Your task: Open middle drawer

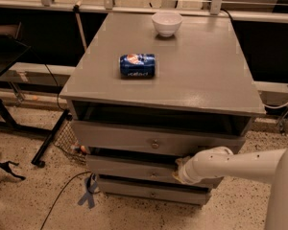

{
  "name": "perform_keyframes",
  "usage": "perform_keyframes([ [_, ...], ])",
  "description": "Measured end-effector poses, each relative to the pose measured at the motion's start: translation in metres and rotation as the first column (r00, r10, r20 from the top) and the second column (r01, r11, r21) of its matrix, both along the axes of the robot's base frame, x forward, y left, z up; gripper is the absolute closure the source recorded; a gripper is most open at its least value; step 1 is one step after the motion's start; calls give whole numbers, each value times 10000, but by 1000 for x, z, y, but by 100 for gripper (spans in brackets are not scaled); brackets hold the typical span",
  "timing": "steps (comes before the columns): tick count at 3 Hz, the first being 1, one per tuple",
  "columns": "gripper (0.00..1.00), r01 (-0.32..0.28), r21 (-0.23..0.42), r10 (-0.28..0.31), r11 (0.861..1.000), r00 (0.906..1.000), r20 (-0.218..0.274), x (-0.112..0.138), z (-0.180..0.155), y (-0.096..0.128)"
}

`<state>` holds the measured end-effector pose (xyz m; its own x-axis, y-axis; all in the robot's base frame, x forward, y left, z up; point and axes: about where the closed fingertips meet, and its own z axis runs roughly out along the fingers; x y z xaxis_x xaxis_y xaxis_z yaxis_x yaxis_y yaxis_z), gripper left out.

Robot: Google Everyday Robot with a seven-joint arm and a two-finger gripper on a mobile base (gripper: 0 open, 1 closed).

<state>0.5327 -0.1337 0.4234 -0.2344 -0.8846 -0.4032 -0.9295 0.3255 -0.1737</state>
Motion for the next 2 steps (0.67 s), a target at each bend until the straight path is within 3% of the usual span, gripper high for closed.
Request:
perform_keyframes([
  [2, 100, 1, 1, -1, 10000, 10000, -2, 0, 3, 0],
])
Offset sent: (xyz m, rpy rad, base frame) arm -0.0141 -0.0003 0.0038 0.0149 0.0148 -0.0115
